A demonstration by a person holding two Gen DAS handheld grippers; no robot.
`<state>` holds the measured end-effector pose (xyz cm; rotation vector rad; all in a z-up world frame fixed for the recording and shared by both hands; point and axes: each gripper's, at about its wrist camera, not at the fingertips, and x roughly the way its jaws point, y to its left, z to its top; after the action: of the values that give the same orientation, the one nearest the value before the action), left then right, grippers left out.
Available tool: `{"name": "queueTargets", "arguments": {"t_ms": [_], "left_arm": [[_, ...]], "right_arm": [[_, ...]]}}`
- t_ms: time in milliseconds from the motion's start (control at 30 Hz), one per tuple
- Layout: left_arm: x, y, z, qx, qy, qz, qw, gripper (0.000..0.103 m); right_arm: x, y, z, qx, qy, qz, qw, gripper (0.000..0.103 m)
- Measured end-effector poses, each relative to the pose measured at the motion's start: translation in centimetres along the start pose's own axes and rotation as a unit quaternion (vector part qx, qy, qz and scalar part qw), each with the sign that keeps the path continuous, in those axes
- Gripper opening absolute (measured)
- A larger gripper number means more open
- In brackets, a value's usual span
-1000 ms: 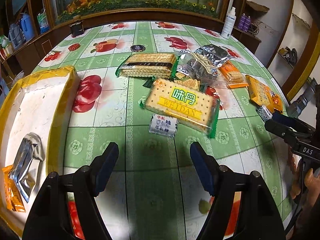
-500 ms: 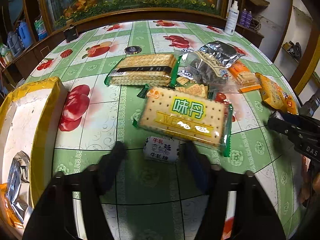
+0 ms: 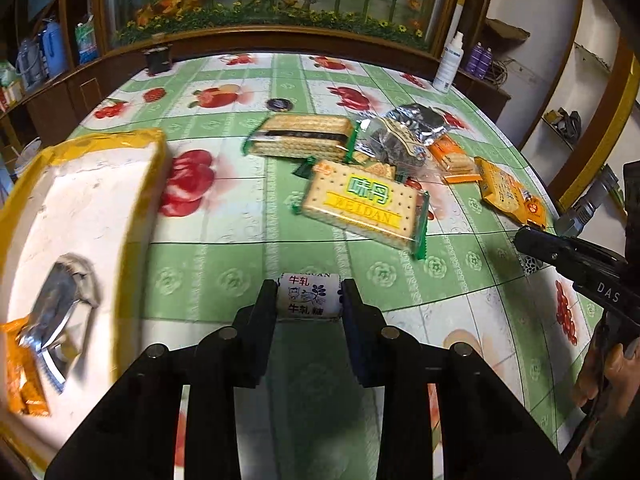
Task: Organize snacks
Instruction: 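Grasp a white milk-candy roll with the left tool while the right tool grasps another, then carry both white candy rolls over the tray with both tools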
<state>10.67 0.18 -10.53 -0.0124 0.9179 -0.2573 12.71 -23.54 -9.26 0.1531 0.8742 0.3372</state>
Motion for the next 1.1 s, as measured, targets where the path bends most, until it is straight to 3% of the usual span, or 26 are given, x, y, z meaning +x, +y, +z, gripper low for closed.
{"name": "queueTargets", "arguments": {"t_ms": [333, 900, 1100], "left_arm": [[-4.5, 5.2, -1.7, -0.039, -0.028, 0.056, 0.9973, 0.029], [-7.4, 14.7, -5.0, -0.124, -0.030, 0.099, 0.9869, 0.029], [-7.6, 16.1, -5.4, -0.134, -0.029, 0.105, 0.9849, 0.029]], "right_arm": [[-0.2, 8.7, 0.6, -0.050, -0.006, 0.065, 0.997, 0.014], [4.2, 21.5, 0.8, -0.118, 0.031, 0.161, 0.979, 0.014], [6.0, 24.9, 0.9, -0.134, 0.044, 0.187, 0.972, 0.014]]}}
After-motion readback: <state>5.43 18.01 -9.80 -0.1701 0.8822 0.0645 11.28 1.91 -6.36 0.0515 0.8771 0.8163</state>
